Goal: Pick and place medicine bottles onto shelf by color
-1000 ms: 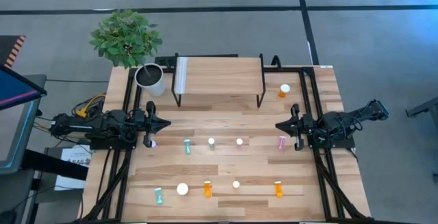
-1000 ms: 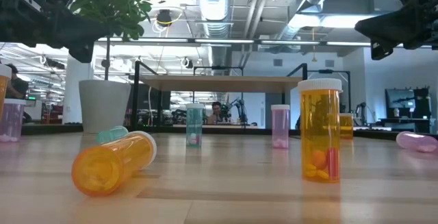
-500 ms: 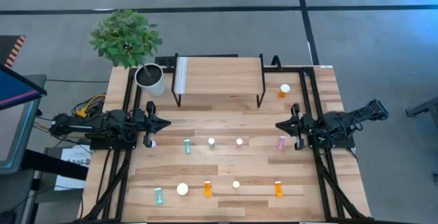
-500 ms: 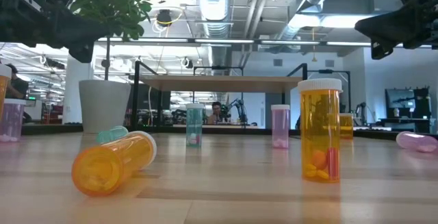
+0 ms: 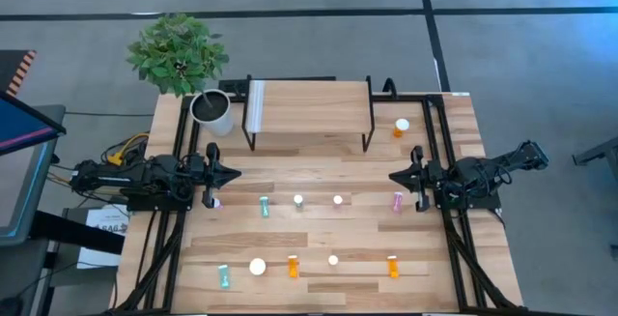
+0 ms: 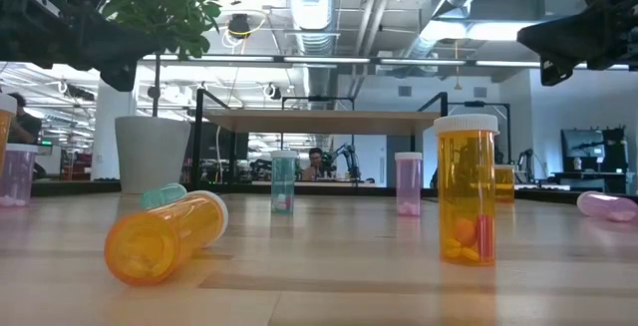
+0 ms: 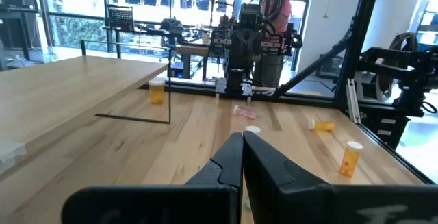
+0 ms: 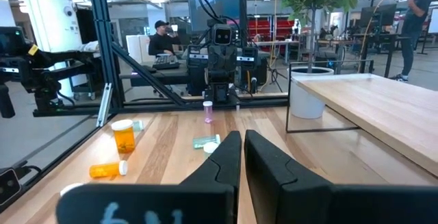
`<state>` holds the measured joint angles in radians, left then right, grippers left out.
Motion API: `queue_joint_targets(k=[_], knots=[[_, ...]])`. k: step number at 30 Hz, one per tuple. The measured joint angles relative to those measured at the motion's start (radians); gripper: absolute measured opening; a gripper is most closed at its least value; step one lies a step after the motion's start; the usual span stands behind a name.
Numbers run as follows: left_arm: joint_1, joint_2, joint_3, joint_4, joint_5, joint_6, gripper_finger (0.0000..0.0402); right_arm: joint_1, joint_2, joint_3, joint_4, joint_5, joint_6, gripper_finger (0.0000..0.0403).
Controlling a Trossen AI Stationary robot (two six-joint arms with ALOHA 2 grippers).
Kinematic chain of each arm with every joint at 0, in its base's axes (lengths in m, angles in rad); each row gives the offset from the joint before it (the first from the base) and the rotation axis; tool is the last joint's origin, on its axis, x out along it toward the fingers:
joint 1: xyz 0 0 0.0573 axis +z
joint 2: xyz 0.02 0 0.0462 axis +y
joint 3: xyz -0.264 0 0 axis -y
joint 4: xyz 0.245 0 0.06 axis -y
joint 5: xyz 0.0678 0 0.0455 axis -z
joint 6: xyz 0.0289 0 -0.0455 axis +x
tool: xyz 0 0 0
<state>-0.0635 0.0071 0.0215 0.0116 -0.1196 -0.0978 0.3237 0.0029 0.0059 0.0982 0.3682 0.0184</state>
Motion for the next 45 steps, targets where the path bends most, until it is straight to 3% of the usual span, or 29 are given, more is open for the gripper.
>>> queue_joint_targets(k=[24, 28, 35, 45], knots=[[0.0, 0.0, 0.0, 0.0, 0.0, 0.0, 0.0, 0.0, 0.0, 0.113, 0.048, 0.079, 0.0, 0.0047], [0.0, 0.0, 0.0, 0.0, 0.0, 0.0, 0.0, 0.005, 0.004, 0.137, 0.048, 0.079, 0.083, 0.0047], [0.0, 0.0, 0.0, 0.0, 0.0, 0.0, 0.0, 0.019, 0.1, 0.217, 0.032, 0.096, 0.063, 0.0047], [0.0, 0.0, 0.0, 0.0, 0.0, 0.0, 0.0, 0.019, 0.308, 0.415, -0.134, 0.113, 0.113, 0.0047]])
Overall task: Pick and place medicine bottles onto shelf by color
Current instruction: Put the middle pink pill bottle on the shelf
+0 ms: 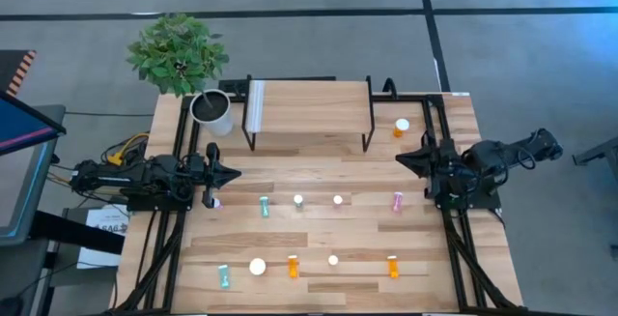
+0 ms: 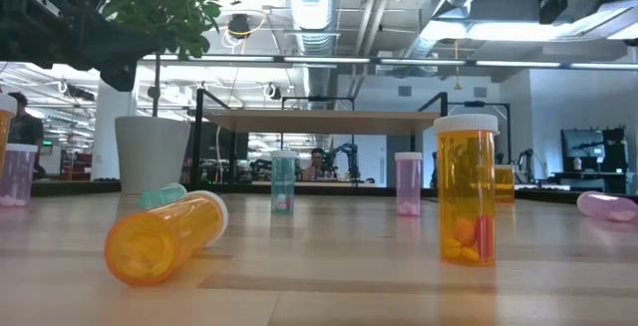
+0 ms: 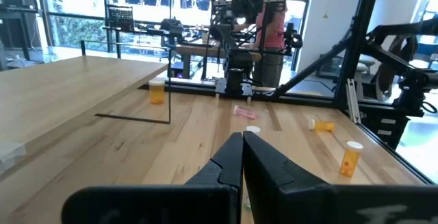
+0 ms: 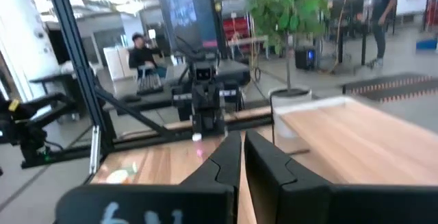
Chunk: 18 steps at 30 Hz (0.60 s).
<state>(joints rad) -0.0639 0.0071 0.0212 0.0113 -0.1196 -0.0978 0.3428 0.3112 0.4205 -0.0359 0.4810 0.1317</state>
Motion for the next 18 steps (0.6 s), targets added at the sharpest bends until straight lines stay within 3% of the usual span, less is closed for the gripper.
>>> queue_joint_targets(k=[8, 18], knots=[[0.0, 0.0, 0.0, 0.0, 0.0, 0.0, 0.0, 0.0, 0.09, 0.076, -0.094, 0.021, 0.045, 0.0047], [0.0, 0.0, 0.0, 0.0, 0.0, 0.0, 0.0, 0.0, 0.101, 0.11, -0.106, 0.022, 0.047, 0.0047]])
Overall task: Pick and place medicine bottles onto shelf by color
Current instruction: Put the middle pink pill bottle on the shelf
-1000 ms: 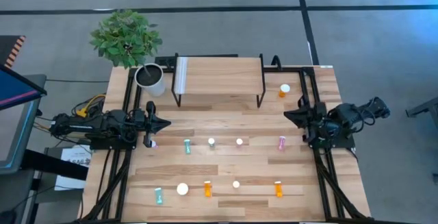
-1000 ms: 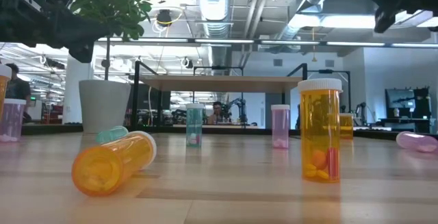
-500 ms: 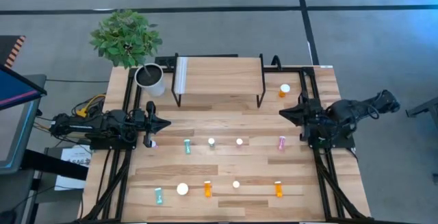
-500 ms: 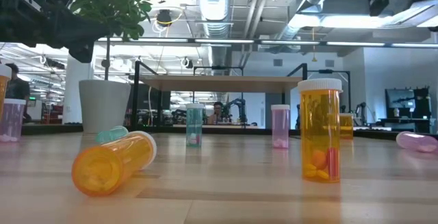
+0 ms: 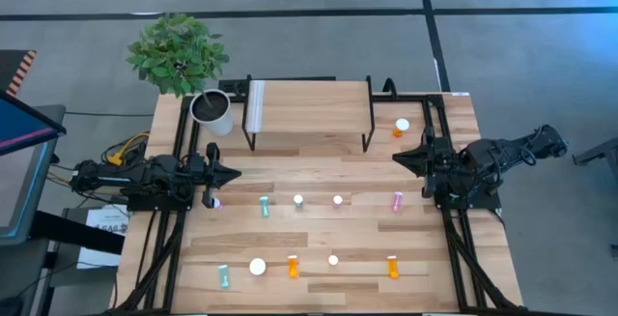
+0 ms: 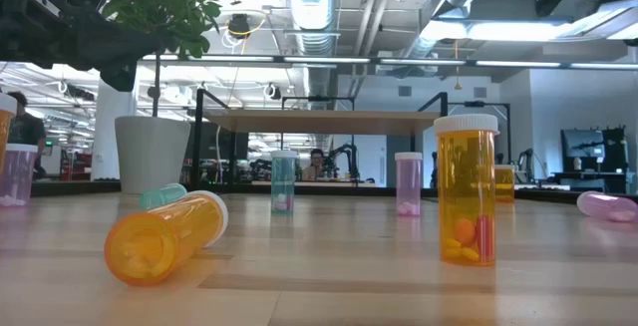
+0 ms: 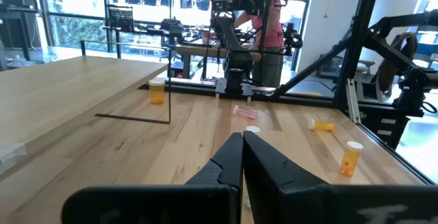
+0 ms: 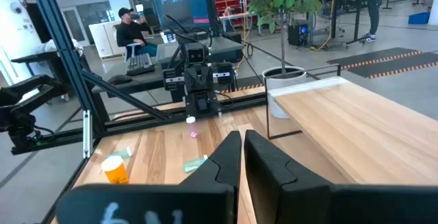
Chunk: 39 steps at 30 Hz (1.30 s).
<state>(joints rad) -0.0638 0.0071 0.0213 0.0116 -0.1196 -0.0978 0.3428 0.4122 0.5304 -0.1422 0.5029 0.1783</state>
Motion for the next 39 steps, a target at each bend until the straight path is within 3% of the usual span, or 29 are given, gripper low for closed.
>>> queue_joint_targets(k=[19, 31, 39], knots=[[0.0, 0.0, 0.0, 0.0, 0.0, 0.0, 0.0, -0.017, 0.004, 0.079, -0.126, 0.048, 0.022, 0.0047], [0.0, 0.0, 0.0, 0.0, 0.0, 0.0, 0.0, -0.032, 0.175, 0.251, -0.218, 0.049, -0.029, 0.0047], [0.0, 0.0, 0.0, 0.0, 0.0, 0.0, 0.0, -0.031, 0.251, 0.273, -0.252, 0.048, -0.008, 0.0047]])
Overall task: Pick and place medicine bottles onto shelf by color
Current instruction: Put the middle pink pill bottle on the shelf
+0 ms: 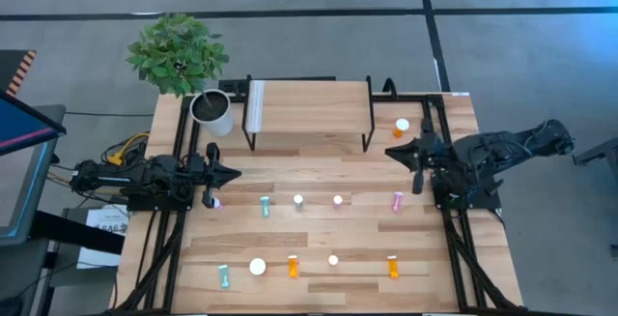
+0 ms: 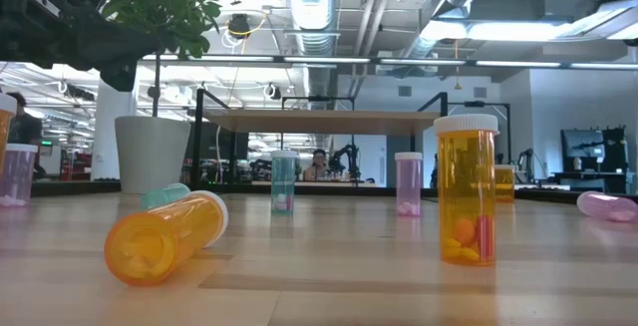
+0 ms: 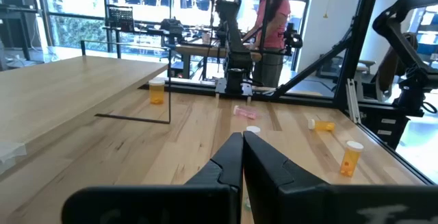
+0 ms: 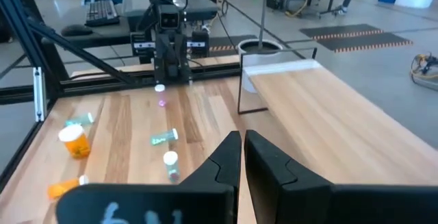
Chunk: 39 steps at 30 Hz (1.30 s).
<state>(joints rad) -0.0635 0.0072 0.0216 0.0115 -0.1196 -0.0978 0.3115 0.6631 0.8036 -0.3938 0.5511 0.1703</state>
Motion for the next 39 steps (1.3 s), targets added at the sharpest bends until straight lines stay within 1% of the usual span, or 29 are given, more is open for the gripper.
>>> queue_joint_targets(k=[6, 11, 22, 27, 30, 34, 39], knots=[[0.0, 0.0, 0.0, 0.0, 0.0, 0.0, 0.0, 0.0, 0.013, -0.013, -0.014, -0.001, 0.04, 0.0047], [0.0, 0.0, 0.0, 0.0, 0.0, 0.0, 0.0, 0.011, 0.013, -0.058, -0.021, -0.003, 0.072, 0.0047], [0.0, 0.0, 0.0, 0.0, 0.0, 0.0, 0.0, 0.054, 0.013, -0.219, -0.018, 0.008, 0.265, 0.0047], [0.0, 0.0, 0.0, 0.0, 0.0, 0.0, 0.0, 0.057, 0.013, -0.285, 0.069, 0.017, 0.301, 0.0051], [0.0, 0.0, 0.0, 0.0, 0.0, 0.0, 0.0, 0.057, 0.016, -0.305, 0.12, -0.004, 0.3, 0.0065], [0.0, 0.0, 0.0, 0.0, 0.0, 0.0, 0.0, 0.057, 0.056, -0.336, 0.184, -0.024, 0.306, 0.0103], [0.0, 0.0, 0.0, 0.0, 0.0, 0.0, 0.0, 0.041, 0.174, -0.341, 0.284, -0.027, 0.311, 0.0163]])
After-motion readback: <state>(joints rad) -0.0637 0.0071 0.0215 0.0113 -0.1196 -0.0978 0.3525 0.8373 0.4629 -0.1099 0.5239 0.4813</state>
